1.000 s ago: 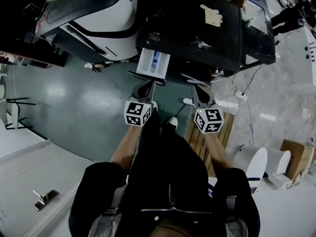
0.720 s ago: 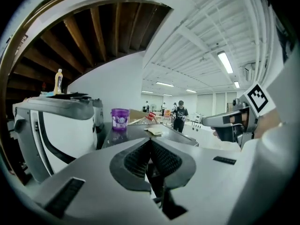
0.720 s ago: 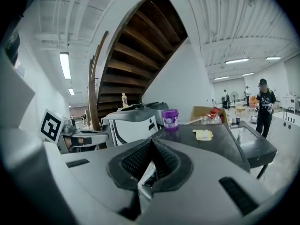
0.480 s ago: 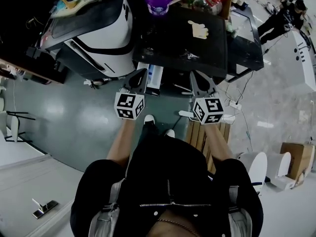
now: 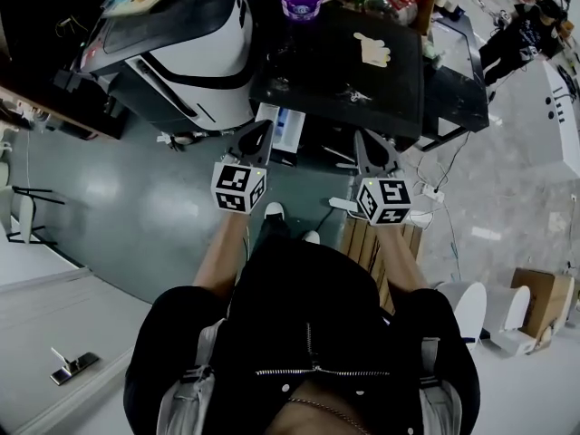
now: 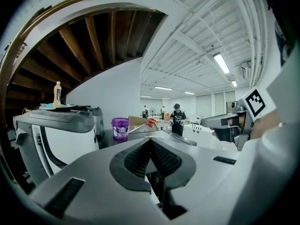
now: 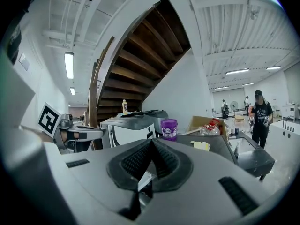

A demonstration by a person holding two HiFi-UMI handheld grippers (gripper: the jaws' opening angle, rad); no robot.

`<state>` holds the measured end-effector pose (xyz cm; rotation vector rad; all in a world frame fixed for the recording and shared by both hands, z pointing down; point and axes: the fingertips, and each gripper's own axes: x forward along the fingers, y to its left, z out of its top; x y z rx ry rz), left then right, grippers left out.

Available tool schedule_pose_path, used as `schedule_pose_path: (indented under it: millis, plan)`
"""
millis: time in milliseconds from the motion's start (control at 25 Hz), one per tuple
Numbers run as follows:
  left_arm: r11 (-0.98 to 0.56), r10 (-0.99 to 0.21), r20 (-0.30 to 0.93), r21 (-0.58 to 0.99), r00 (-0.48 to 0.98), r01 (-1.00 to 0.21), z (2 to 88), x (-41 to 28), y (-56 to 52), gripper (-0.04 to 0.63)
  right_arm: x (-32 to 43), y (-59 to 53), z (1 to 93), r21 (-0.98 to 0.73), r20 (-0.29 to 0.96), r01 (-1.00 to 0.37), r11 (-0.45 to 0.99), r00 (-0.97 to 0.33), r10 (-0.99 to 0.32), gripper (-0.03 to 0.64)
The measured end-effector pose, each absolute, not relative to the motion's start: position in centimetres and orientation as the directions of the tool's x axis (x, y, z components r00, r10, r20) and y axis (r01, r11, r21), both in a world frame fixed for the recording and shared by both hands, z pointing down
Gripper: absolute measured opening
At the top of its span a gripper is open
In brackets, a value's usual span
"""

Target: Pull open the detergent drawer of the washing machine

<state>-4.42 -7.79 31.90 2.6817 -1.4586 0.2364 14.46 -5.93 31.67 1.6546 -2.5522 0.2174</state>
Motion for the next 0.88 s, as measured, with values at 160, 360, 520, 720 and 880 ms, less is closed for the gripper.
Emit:
schedule_pose_path:
  millis: [160, 360, 520, 720, 880]
  plan:
    - [-0.541, -0.828, 0.176, -0.002, 0.532, -0.841, 32.2, -4.4, -7.2, 0.021, 14.3, -5.4, 32.3, -0.072, 0.164, -0.91, 0.408, -0.414, -0.895, 0.003]
    - [-0.538, -0.829, 0.182, -0.005, 0.528, -0.843, 32.5, -4.5, -6.8, 0.021, 14.2, -4.8, 32.7, -0.07, 0.167, -0.91, 0.409, -0.415, -0.895, 0.003]
    - [-0.538, -0.829, 0.182, -0.004, 0.528, -0.843, 32.7, -4.4, -6.5, 0.021, 14.3, -4.4, 32.8, -0.071, 0.171, -0.91, 0.409, -0.415, -0.894, 0.003]
    - [-0.537, -0.829, 0.183, 0.003, 0.528, -0.844, 32.9, -4.2, -6.1, 0.021, 14.5, -4.0, 32.9, -0.074, 0.173, -0.911, 0.405, -0.412, -0.895, 0.003]
    - [-0.536, -0.829, 0.183, 0.008, 0.528, -0.844, 33.2, -4.1, -5.8, 0.021, 14.7, -3.8, 33.1, -0.078, 0.175, -0.913, 0.401, -0.408, -0.896, 0.003]
